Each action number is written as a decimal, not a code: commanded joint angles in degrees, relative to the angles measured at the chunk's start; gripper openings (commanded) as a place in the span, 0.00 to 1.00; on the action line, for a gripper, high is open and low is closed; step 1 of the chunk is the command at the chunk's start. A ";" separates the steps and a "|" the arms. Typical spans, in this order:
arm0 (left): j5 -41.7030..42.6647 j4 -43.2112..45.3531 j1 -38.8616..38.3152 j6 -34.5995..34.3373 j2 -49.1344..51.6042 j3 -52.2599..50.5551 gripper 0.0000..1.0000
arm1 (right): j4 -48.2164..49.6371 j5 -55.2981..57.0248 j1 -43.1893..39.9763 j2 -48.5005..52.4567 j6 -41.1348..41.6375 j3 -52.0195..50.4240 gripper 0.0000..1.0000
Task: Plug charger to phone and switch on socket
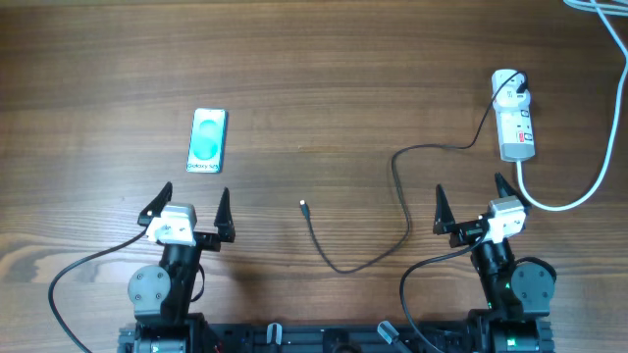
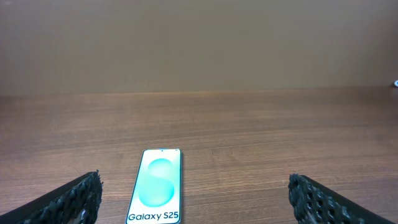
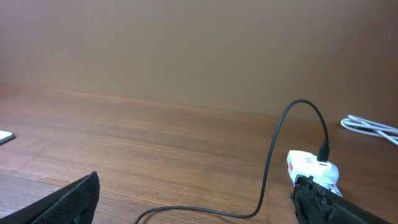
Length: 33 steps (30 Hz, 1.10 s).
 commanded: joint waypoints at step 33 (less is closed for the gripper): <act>3.19 -49.83 -0.24 -15.08 61.18 68.98 1.00 | 0.15 -0.55 0.24 -0.39 -0.76 -0.09 1.00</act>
